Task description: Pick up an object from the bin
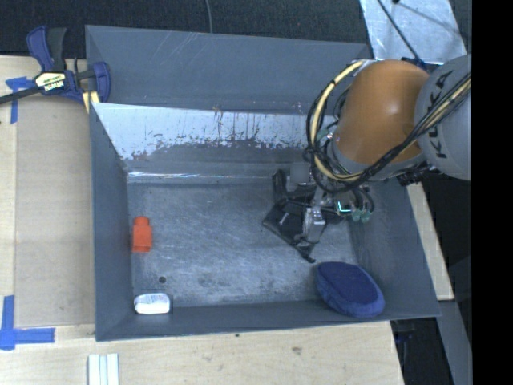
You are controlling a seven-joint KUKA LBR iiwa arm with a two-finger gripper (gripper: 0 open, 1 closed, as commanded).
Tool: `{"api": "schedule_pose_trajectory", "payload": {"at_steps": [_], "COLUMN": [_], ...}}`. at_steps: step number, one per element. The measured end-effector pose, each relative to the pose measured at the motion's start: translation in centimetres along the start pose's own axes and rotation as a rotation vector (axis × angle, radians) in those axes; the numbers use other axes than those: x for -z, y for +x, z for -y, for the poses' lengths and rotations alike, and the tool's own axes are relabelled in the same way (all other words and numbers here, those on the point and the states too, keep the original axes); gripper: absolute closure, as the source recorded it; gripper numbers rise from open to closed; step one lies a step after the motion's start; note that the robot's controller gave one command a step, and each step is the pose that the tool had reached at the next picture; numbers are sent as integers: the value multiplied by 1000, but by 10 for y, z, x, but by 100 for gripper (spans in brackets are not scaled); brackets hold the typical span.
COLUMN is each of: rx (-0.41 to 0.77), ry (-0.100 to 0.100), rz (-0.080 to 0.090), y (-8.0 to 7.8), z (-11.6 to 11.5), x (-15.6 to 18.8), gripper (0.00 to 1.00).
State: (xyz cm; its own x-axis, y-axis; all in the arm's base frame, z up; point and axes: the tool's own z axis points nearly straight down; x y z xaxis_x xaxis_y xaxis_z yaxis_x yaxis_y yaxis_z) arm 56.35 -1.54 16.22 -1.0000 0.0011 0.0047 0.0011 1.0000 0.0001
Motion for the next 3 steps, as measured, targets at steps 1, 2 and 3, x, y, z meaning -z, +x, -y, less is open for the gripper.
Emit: {"api": "schedule_pose_trajectory", "payload": {"at_steps": [1,2,3], "rx": [-21,-20,-60], "ry": [0,1,0], "rz": [16,13,8], "y": [-47,-45,-7], "z": [29,29,42], "x": [-93,-91,122], "gripper": [0,100,100]}}
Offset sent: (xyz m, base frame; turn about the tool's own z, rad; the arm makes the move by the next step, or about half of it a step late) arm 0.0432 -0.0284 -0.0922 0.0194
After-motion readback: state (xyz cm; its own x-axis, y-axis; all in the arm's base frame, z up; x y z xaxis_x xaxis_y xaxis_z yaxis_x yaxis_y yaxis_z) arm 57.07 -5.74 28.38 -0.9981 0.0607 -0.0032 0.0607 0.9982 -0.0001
